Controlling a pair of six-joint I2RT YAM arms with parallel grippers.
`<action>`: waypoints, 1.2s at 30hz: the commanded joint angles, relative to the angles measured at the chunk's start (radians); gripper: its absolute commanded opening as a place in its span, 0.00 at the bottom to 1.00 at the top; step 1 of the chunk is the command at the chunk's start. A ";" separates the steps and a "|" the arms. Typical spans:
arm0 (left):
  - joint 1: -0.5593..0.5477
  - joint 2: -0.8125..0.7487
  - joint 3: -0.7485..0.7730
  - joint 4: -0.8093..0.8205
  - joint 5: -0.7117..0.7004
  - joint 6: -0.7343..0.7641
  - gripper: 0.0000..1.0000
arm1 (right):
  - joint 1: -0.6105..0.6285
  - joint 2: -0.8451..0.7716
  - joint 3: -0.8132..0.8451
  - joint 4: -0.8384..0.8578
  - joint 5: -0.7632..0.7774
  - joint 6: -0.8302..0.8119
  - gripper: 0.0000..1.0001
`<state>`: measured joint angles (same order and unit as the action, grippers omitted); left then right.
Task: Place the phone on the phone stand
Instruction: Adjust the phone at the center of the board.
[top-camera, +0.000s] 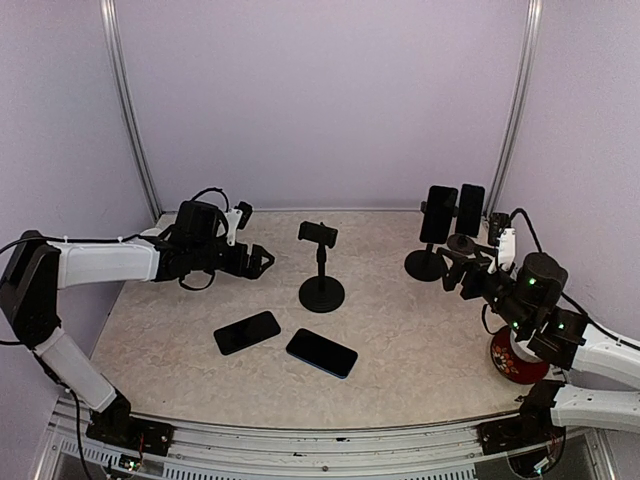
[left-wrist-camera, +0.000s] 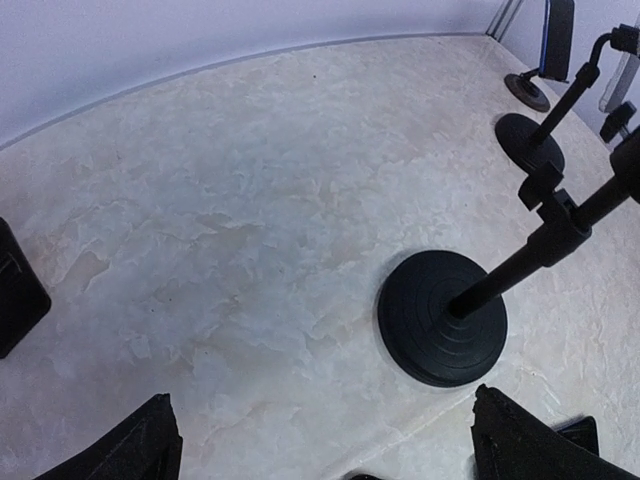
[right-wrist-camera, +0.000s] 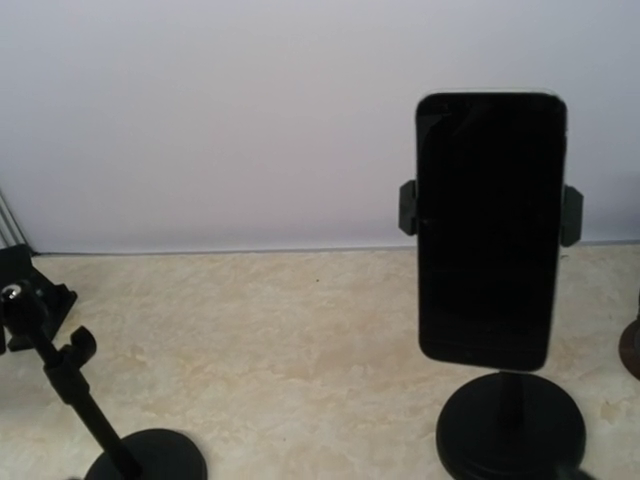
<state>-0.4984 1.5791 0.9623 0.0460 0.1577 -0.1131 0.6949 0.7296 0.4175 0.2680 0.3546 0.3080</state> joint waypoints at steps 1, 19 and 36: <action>-0.033 -0.010 -0.019 -0.034 0.039 0.037 0.99 | -0.013 -0.008 -0.014 0.026 0.000 -0.003 1.00; -0.126 -0.151 -0.290 0.050 -0.081 -0.178 0.99 | -0.015 0.126 0.049 0.087 -0.392 -0.087 1.00; -0.121 -0.194 -0.357 0.152 -0.113 -0.234 0.99 | 0.201 0.680 0.281 -0.051 -0.544 -0.298 1.00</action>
<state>-0.6239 1.3937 0.6193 0.1535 0.0551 -0.3309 0.8585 1.3506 0.6598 0.2478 -0.2054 0.0868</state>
